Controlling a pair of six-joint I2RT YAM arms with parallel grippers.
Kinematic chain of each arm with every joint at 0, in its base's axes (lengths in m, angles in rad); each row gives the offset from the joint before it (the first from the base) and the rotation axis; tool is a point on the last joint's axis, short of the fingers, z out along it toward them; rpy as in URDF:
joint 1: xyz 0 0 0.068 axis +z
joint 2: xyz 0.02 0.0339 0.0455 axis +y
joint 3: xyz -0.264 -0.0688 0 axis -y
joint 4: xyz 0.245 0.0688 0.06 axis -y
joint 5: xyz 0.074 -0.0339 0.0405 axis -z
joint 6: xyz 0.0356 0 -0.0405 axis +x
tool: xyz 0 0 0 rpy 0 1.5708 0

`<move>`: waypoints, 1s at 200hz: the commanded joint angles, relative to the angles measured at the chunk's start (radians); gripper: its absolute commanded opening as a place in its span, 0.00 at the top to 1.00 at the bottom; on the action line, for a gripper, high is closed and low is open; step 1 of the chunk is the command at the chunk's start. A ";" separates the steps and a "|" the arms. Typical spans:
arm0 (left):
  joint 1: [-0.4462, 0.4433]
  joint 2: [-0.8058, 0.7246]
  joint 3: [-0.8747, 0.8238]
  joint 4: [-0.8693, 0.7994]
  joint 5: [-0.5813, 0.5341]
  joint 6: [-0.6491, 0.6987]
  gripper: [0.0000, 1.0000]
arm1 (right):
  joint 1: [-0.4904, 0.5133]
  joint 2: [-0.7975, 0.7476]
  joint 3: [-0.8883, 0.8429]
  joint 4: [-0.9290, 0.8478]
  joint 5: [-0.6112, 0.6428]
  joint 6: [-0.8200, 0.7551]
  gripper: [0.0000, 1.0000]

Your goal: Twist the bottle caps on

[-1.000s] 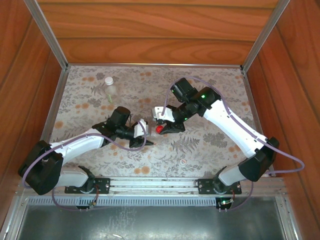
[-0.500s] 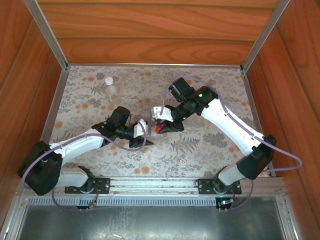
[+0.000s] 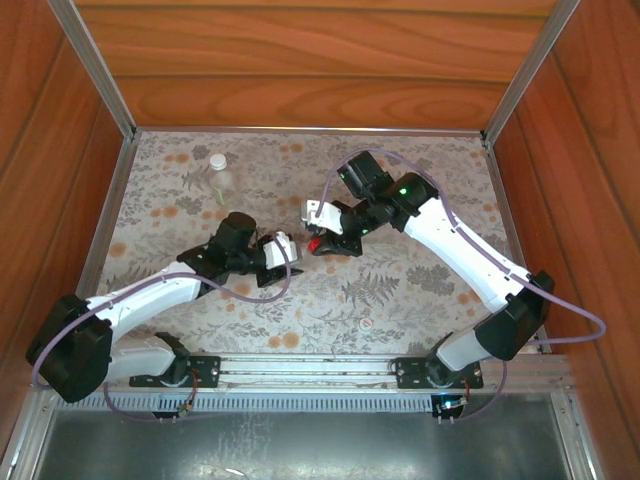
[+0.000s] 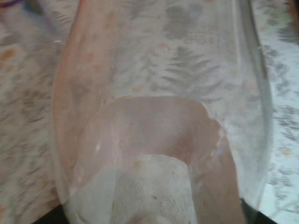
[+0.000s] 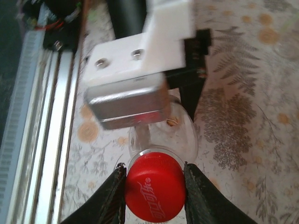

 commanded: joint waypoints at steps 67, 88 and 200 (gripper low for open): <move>-0.129 0.016 -0.031 0.336 -0.764 0.090 0.54 | 0.004 0.040 -0.001 0.206 0.218 1.283 1.00; -0.158 0.057 -0.033 0.401 -0.860 0.147 0.54 | -0.003 0.036 -0.015 0.245 0.205 1.418 1.00; -0.127 -0.010 -0.119 0.409 -0.613 0.081 0.56 | -0.069 0.009 -0.028 0.367 0.111 1.237 0.55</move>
